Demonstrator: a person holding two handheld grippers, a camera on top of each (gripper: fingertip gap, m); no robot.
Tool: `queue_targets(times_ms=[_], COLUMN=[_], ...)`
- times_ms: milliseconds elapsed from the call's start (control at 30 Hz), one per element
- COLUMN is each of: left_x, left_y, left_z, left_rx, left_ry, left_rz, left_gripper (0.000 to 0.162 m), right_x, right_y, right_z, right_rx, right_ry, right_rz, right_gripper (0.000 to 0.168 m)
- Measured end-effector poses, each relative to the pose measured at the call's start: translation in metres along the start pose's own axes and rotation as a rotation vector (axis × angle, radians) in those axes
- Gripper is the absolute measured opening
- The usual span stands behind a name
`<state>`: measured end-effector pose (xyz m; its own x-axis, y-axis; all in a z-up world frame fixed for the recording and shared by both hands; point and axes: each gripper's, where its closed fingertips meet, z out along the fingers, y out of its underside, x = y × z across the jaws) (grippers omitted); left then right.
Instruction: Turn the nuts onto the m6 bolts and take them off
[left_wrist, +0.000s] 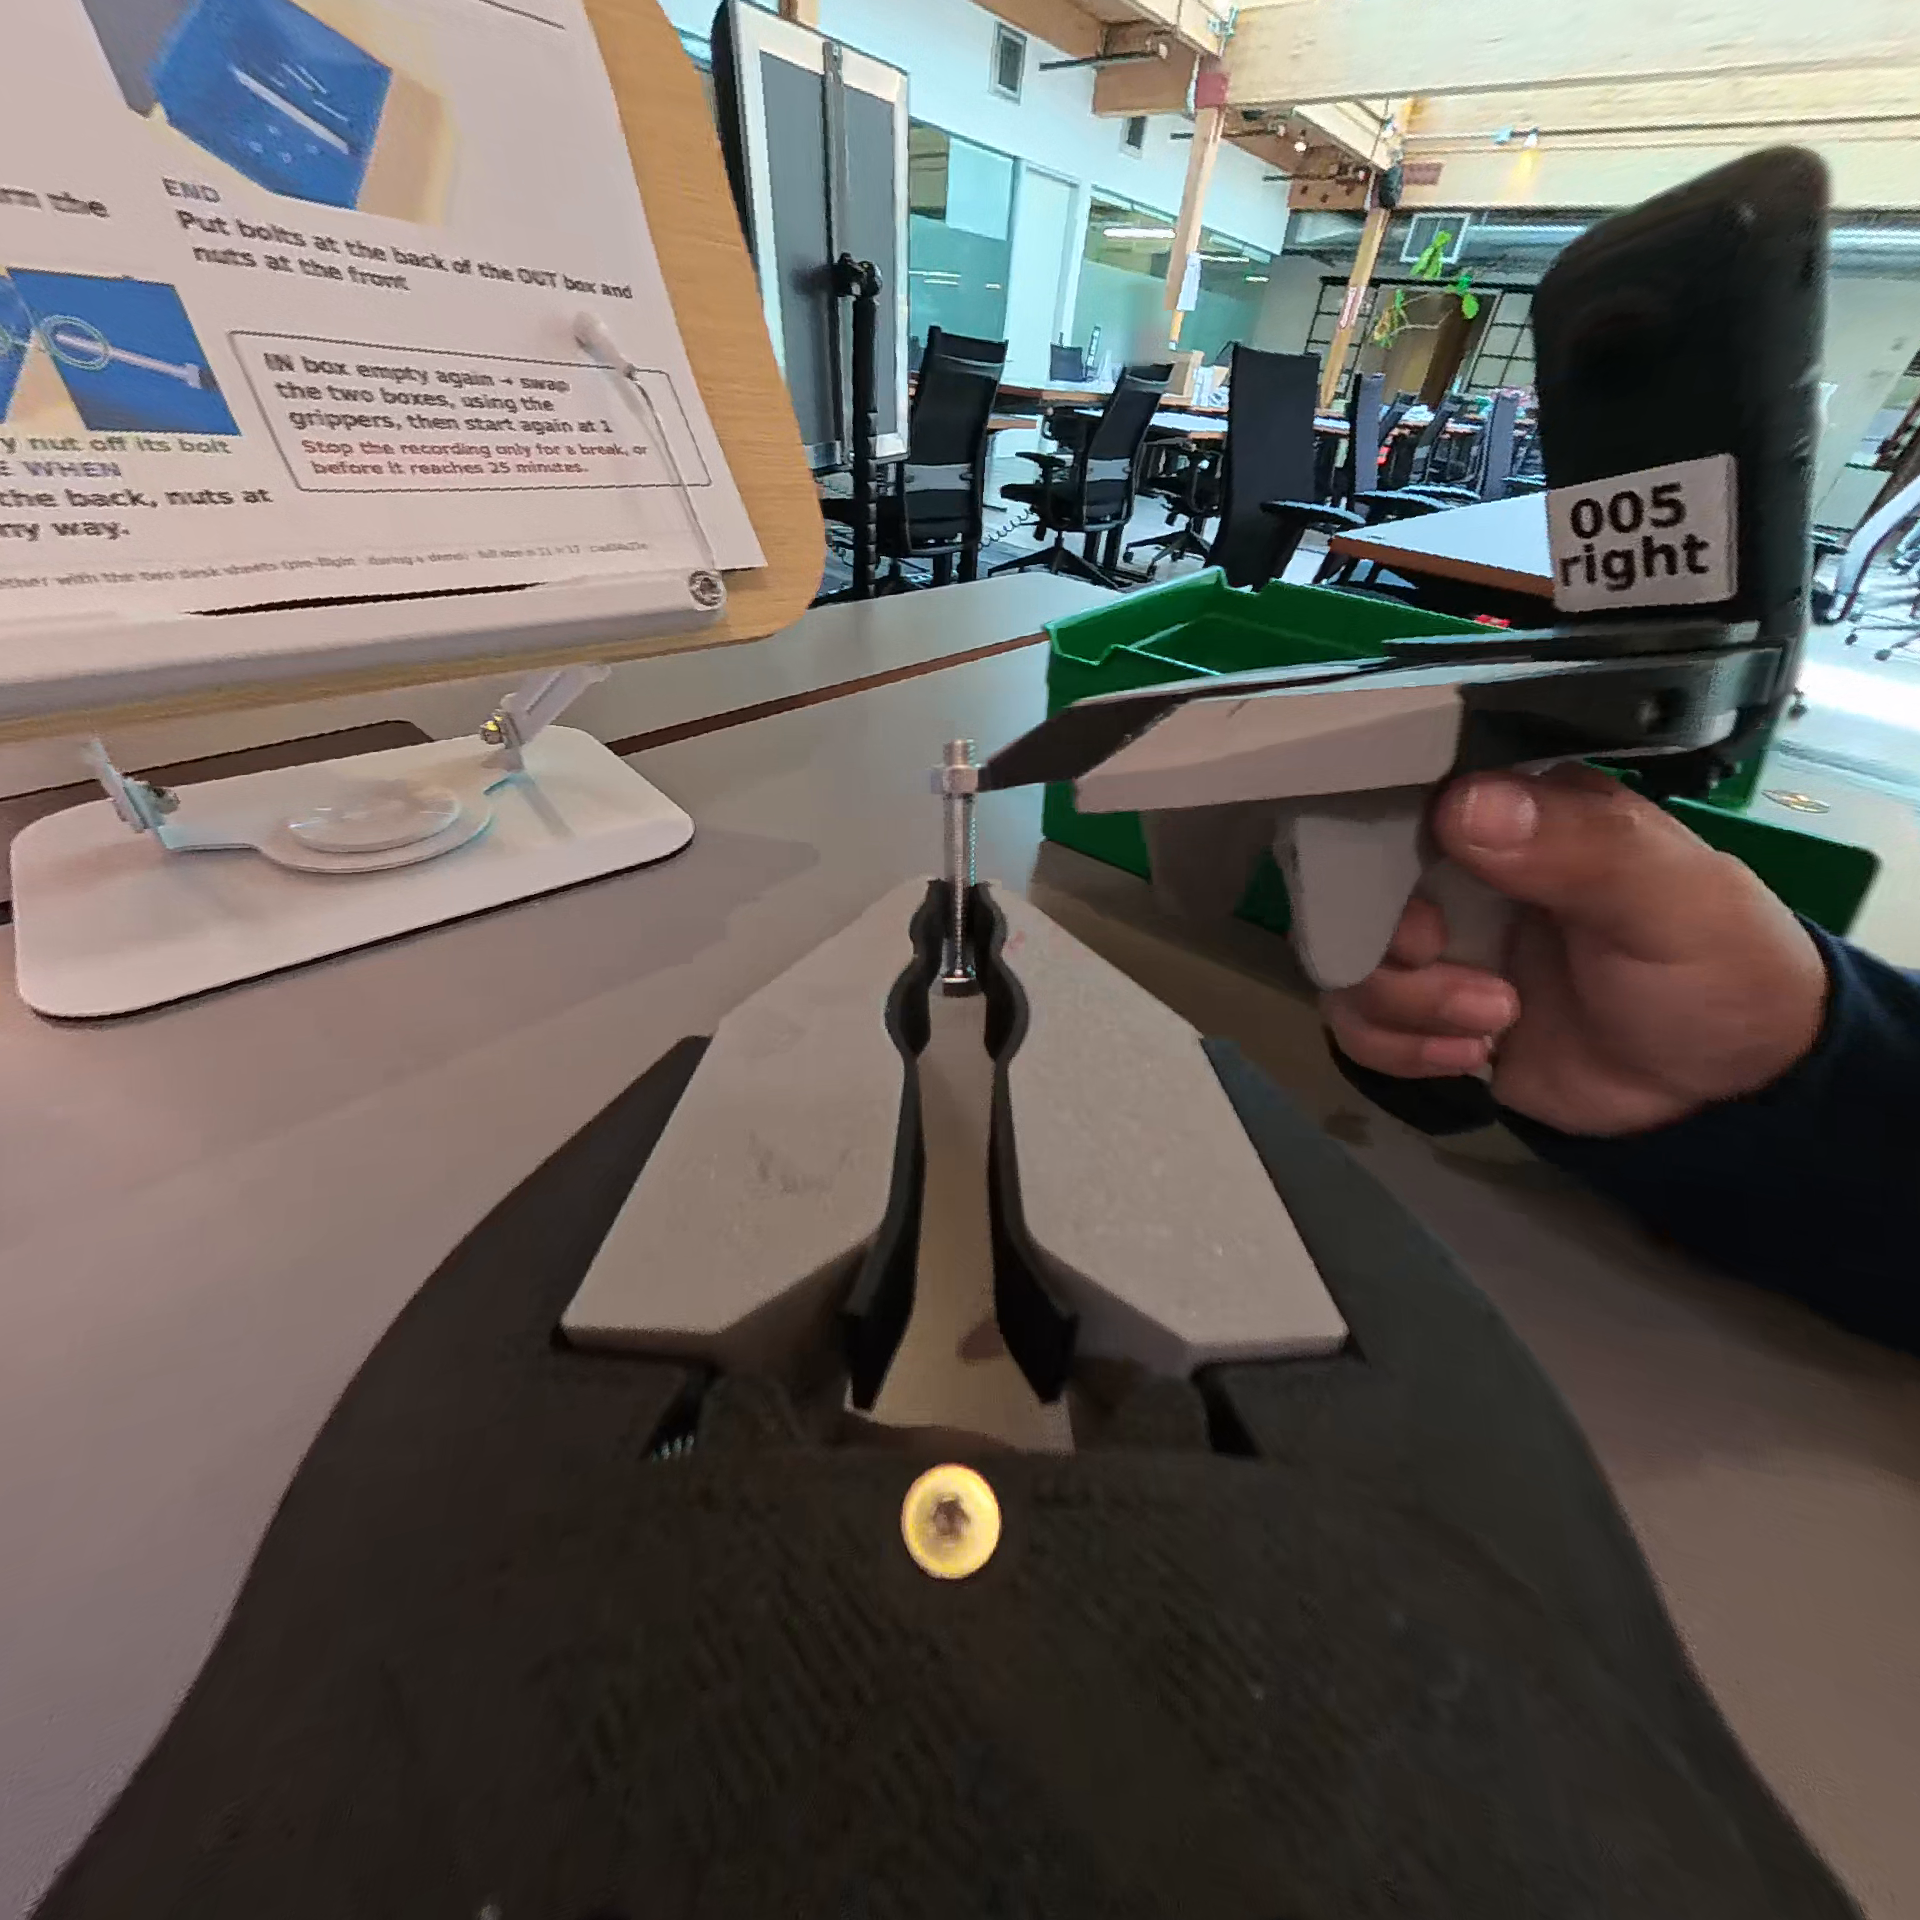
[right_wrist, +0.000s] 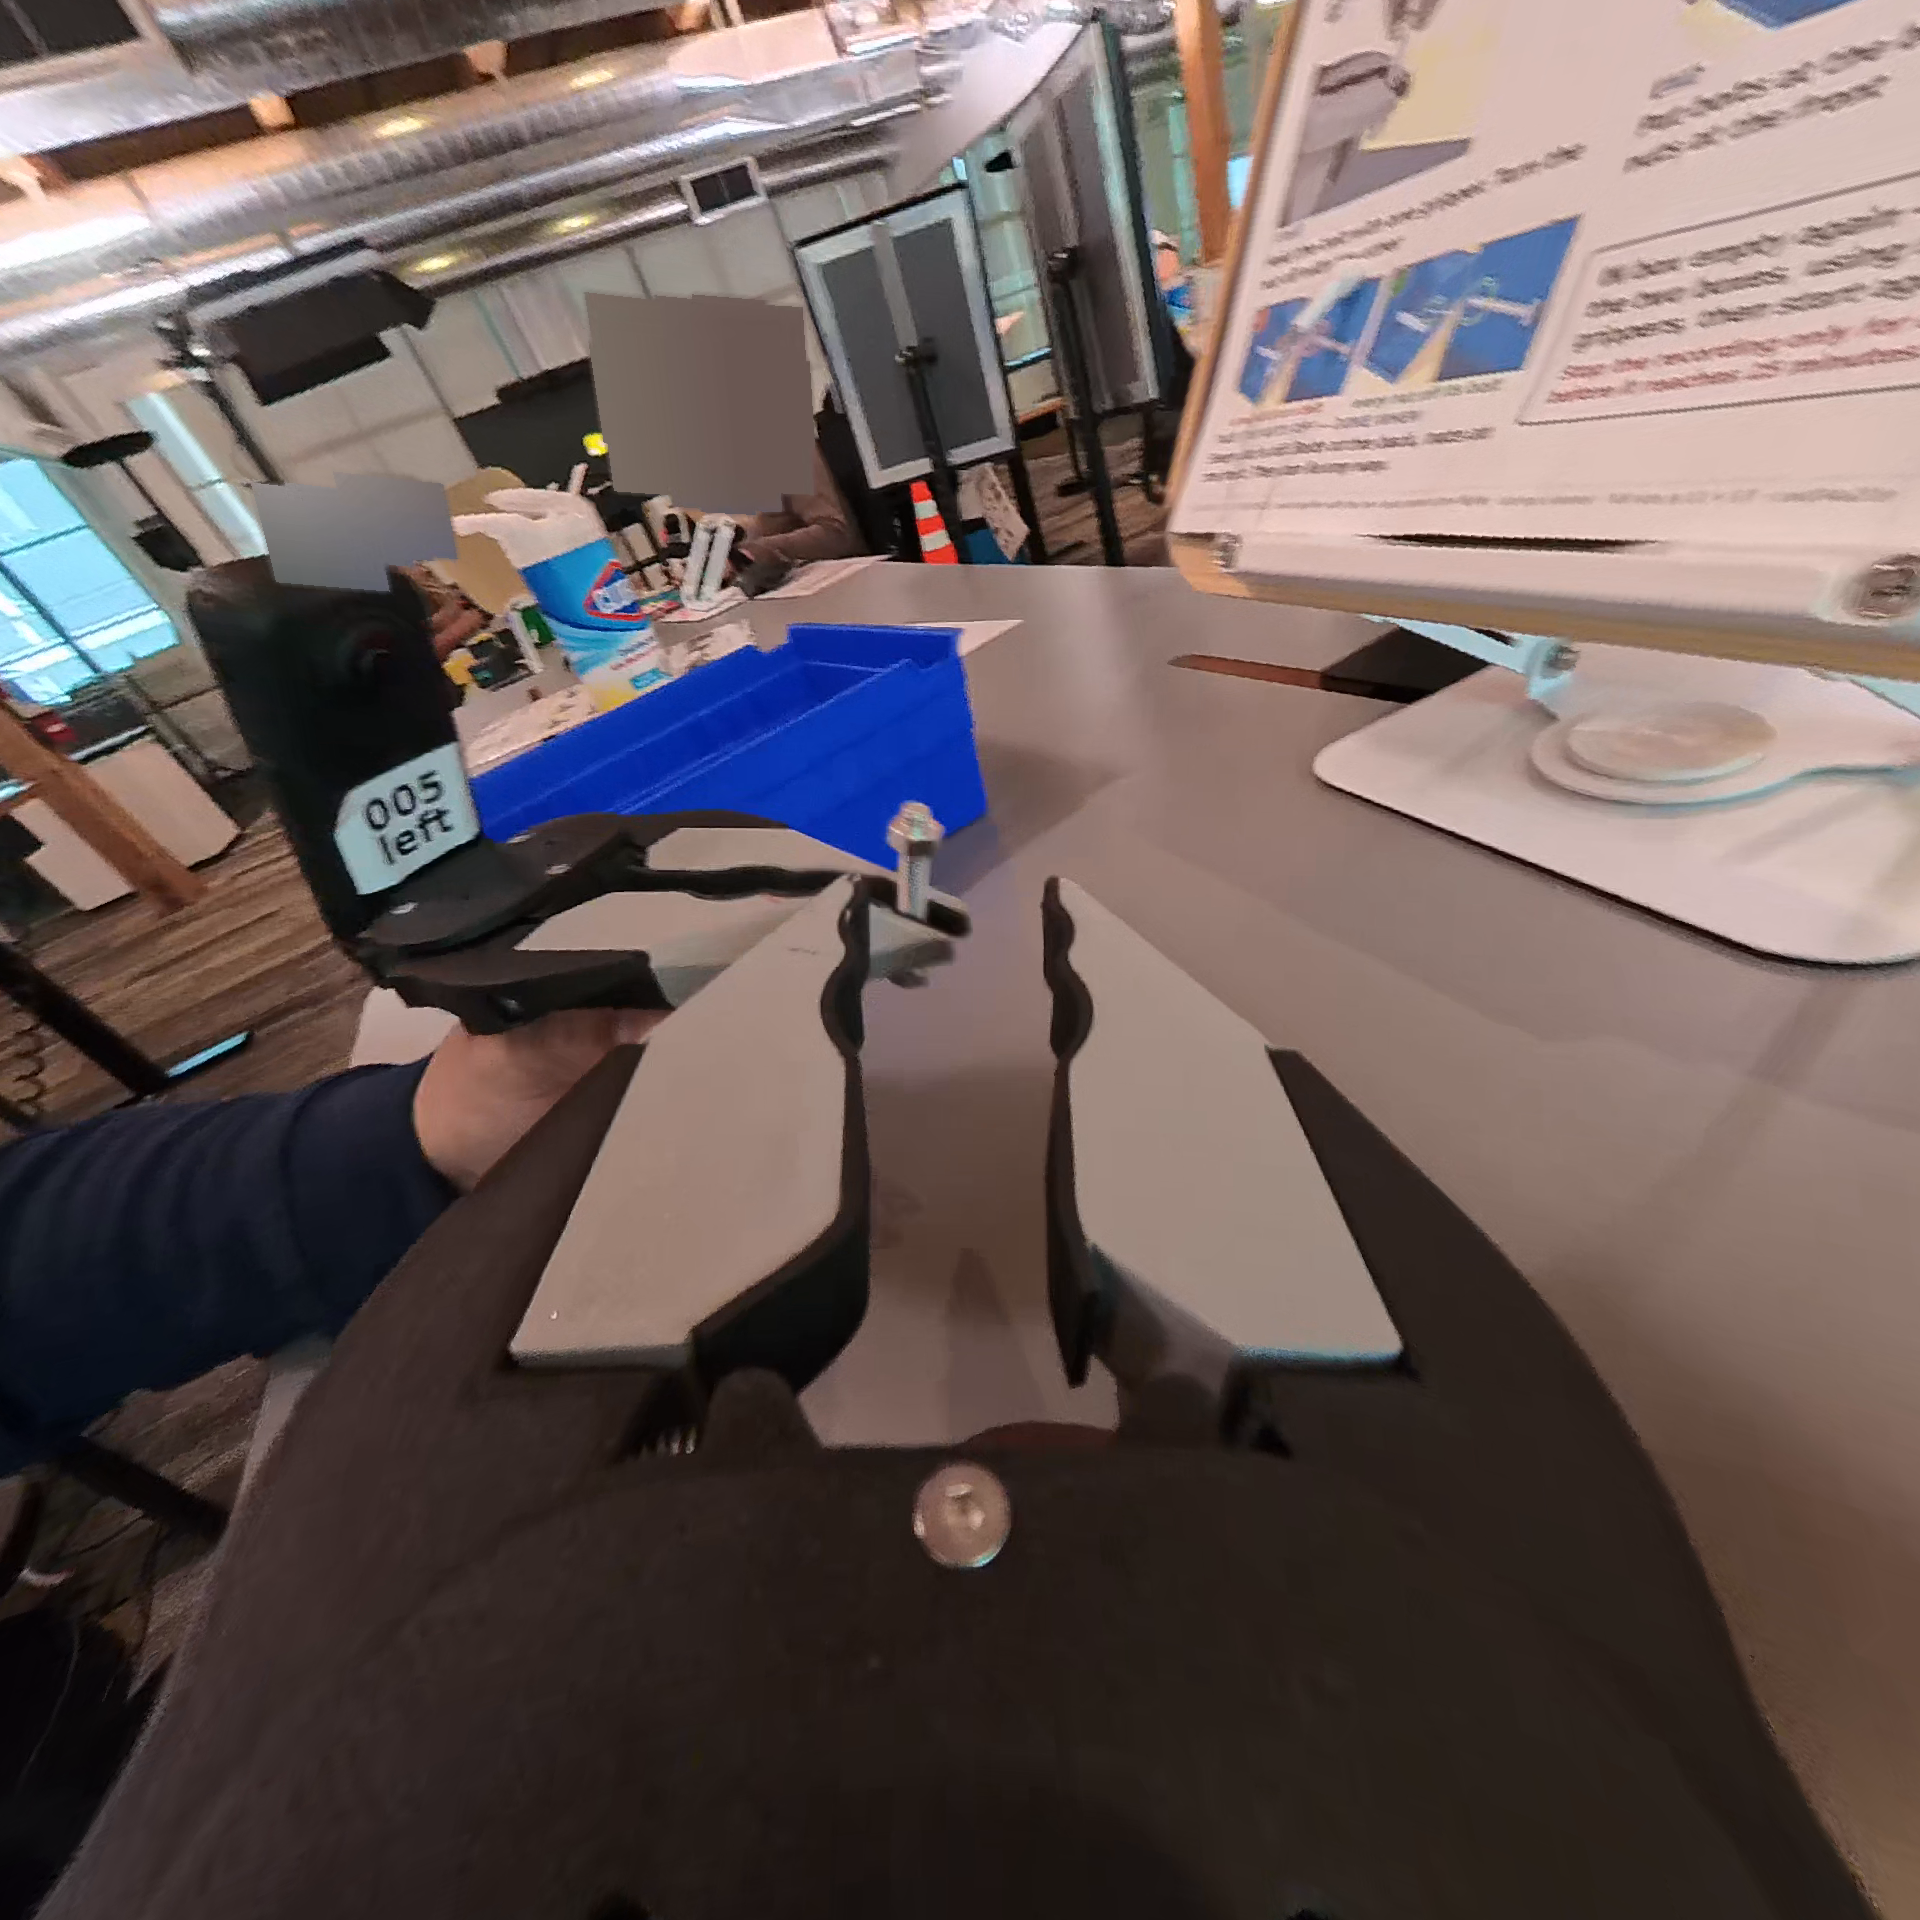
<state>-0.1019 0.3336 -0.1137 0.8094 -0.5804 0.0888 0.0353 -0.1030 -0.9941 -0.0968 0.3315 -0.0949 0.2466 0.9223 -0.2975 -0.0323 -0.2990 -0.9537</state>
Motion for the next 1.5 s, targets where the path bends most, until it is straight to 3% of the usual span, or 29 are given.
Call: queue_targets(times_ms=[200,300,333,400,600,700,733,800,833,867,1100,1200,1267,1333,1500], left_x=[0.023,0.010,0.004,-0.003,0.013,0.025,0.023,0.012,0.008,0.004,0.019,0.025,0.014,0.005,0.000], left_y=[0.007,-0.005,-0.011,-0.014,0.001,0.003,0.000,-0.005,-0.007,-0.007,0.004,0.003,-0.003,-0.008,-0.010], left_z=[0.006,0.000,-0.003,-0.007,0.002,0.005,0.004,0.000,-0.001,-0.003,0.004,0.005,0.001,-0.003,-0.004], left_rx=[-0.025,0.028,0.057,0.060,0.000,-0.008,0.005,0.021,0.025,0.026,-0.022,-0.012,0.014,0.031,0.040], left_ry=[0.038,-0.013,-0.025,-0.024,0.014,0.037,0.029,-0.003,-0.007,-0.011,0.035,0.047,0.013,0.004,-0.012], left_rz=[0.121,0.086,0.065,0.035,0.092,0.132,0.122,0.094,0.077,0.063,0.111,0.111,0.079,0.042,0.020], left_gripper=[0.002,0.002,0.002,0.002,0.002,0.002,0.002,0.002,0.002,0.002,0.002,0.002,0.002,0.002,0.002], right_x=[-0.010,0.006,0.015,0.015,-0.020,-0.016,-0.007,0.004,0.012,0.015,-0.019,-0.008,0.005,0.014,-0.007], right_y=[0.007,0.005,0.004,-0.003,-0.005,0.003,0.004,0.003,0.002,-0.001,-0.004,0.004,0.004,-0.002,-0.015], right_z=[0.008,0.002,-0.001,-0.006,0.003,0.007,0.006,0.002,-0.001,-0.004,0.004,0.007,0.003,-0.003,-0.005], right_rx=[-0.017,-0.004,0.002,0.038,0.035,-0.005,-0.013,-0.004,0.005,0.027,0.031,-0.008,-0.006,0.030,0.085], right_ry=[-0.021,0.009,0.035,0.005,-0.082,-0.037,0.008,0.031,0.055,0.056,-0.067,0.005,0.036,0.055,-0.041], right_rz=[-0.008,0.074,0.107,0.129,-0.002,-0.028,-0.022,0.027,0.063,0.077,0.001,-0.005,0.046,0.094,0.046], right_gripper=[0.026,0.033,0.020,0.027,0.034,0.031,0.024,0.035,0.021,0.024,0.035,0.028,0.037,0.027,0.033])
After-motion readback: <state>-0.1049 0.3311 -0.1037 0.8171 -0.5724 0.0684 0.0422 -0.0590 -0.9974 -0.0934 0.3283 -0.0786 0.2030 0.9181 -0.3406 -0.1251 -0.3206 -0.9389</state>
